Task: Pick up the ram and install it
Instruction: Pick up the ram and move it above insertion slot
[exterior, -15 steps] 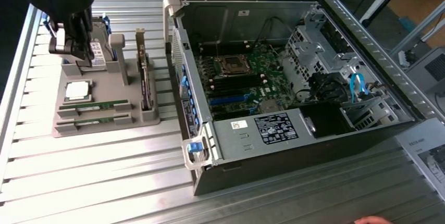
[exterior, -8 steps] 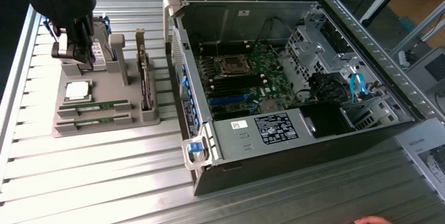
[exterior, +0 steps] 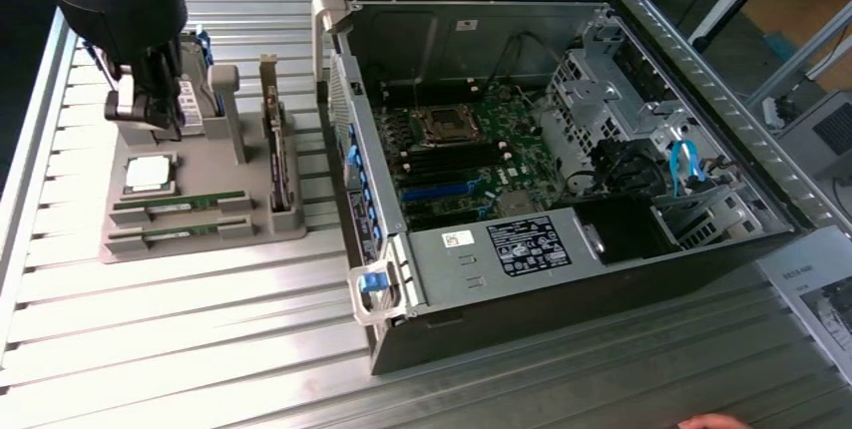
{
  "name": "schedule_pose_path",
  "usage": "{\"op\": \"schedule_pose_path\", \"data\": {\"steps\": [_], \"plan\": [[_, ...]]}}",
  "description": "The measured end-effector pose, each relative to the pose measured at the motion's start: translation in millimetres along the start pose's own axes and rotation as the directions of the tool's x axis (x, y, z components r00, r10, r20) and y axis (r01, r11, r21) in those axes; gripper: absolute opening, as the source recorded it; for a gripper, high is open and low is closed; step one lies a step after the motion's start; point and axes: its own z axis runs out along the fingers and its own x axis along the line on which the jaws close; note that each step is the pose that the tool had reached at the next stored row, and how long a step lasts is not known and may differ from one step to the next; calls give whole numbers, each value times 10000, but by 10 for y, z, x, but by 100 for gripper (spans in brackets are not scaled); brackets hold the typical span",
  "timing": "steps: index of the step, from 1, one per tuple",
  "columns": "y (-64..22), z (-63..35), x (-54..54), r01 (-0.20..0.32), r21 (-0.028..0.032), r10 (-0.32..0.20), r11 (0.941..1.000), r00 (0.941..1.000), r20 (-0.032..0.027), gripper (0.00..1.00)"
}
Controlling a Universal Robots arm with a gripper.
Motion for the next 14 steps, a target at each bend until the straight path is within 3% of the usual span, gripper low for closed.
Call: {"op": "schedule_pose_path", "data": {"steps": [14], "plan": [[-7, 179, 4, 0, 0, 0, 10000, 10000, 0, 24]]}}
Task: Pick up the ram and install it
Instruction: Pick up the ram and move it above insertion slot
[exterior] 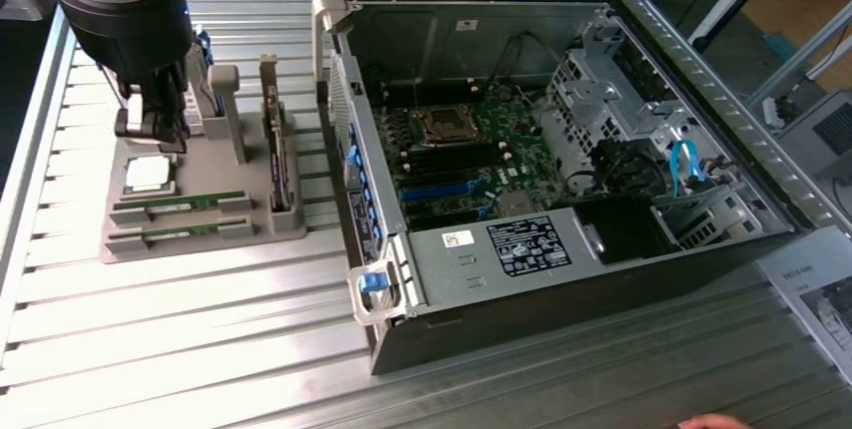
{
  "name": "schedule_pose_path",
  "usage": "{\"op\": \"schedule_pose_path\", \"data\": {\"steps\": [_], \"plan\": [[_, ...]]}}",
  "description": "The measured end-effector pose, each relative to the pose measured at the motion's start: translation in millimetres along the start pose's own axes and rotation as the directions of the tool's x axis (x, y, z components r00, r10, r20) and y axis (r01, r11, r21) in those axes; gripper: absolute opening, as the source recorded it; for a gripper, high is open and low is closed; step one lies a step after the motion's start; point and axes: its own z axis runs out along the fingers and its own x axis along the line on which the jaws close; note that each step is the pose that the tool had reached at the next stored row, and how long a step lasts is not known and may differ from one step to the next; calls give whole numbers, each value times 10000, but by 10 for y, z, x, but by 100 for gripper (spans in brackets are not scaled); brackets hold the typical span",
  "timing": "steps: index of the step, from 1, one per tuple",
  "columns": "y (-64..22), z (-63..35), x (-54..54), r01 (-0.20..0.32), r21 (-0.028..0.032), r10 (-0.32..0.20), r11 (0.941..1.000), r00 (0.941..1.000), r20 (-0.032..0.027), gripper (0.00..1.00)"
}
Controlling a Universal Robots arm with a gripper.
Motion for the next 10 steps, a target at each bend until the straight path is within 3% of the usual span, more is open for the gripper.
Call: {"op": "schedule_pose_path", "data": {"steps": [10], "plan": [[-5, 122, 3, 0, 0, 0, 10000, 10000, 0, 24]]}}
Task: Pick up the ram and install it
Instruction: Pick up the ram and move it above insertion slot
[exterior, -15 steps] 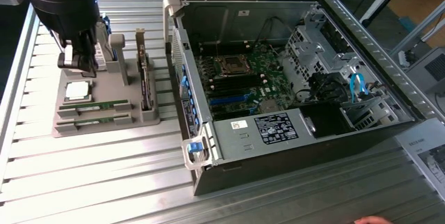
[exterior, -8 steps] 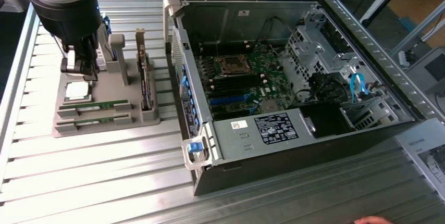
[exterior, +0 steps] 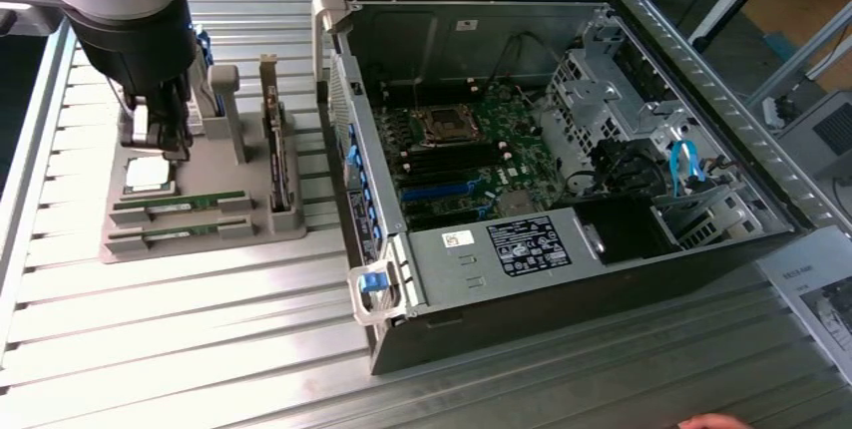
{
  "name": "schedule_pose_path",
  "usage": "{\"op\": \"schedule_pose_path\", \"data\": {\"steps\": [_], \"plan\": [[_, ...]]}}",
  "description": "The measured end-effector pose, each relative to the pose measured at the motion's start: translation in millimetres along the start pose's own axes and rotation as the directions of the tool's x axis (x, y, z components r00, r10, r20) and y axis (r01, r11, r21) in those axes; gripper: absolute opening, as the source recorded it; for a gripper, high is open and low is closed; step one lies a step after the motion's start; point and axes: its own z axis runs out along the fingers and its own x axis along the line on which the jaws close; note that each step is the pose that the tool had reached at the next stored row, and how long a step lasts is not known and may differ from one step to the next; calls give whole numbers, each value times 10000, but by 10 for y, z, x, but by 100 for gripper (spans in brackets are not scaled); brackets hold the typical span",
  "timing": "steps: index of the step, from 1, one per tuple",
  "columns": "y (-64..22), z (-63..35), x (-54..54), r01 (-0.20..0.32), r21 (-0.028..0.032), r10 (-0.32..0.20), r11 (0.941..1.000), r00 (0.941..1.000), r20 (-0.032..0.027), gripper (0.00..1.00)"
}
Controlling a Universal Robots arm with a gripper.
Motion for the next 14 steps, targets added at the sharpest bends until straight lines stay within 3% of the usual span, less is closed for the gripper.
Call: {"op": "schedule_pose_path", "data": {"steps": [14], "plan": [[-7, 162, 4, 1, 0, -1, 10000, 10000, 0, 24]]}}
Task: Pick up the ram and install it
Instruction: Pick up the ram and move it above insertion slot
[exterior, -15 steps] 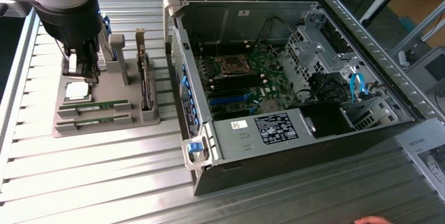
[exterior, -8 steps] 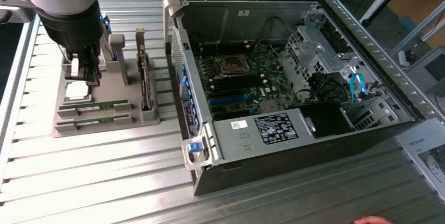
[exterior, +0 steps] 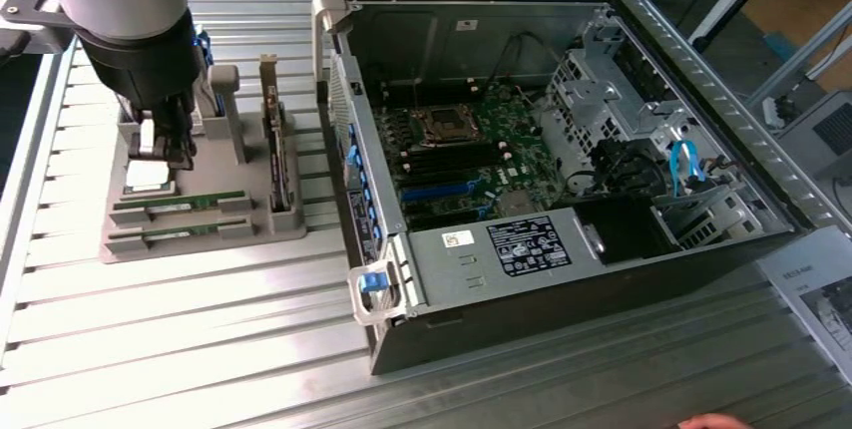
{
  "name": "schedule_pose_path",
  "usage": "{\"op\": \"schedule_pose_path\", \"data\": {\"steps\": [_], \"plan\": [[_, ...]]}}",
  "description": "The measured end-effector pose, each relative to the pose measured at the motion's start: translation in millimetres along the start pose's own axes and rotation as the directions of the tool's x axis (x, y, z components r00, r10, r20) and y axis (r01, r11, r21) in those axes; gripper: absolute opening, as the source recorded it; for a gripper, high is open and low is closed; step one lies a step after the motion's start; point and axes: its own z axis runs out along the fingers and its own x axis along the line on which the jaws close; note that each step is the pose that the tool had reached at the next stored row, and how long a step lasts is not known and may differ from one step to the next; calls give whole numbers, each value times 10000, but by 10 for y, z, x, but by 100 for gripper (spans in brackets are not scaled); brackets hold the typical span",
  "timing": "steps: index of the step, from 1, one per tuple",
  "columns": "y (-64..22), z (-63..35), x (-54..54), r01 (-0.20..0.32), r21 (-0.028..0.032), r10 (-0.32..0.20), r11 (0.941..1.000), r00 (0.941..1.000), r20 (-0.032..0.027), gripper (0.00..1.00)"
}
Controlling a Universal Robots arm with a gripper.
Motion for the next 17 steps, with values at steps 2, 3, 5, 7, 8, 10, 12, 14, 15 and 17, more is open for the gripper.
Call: {"op": "schedule_pose_path", "data": {"steps": [2, 3, 5, 7, 8, 10, 12, 14, 15, 17], "plan": [[-1, 20, 1, 0, -1, 0, 10000, 10000, 0, 24], [-1, 32, 1, 0, 0, 0, 10000, 10000, 0, 24], [-2, 61, 1, 0, 0, 0, 10000, 10000, 1, 24], [-3, 78, 2, 0, 0, 0, 10000, 10000, 0, 24], [-3, 79, 2, -1, -1, 1, 10000, 10000, 0, 24], [-3, 79, 2, -1, -1, 1, 10000, 10000, -1, 24], [-3, 79, 2, -1, -1, 1, 10000, 10000, -1, 24], [-3, 80, 4, -3, 1, 3, 10000, 10000, 1, 24], [-4, 81, 10, -2, 3, 2, 10000, 10000, 2, 24], [-7, 79, 29, 0, 0, 0, 10000, 10000, 0, 24]]}}
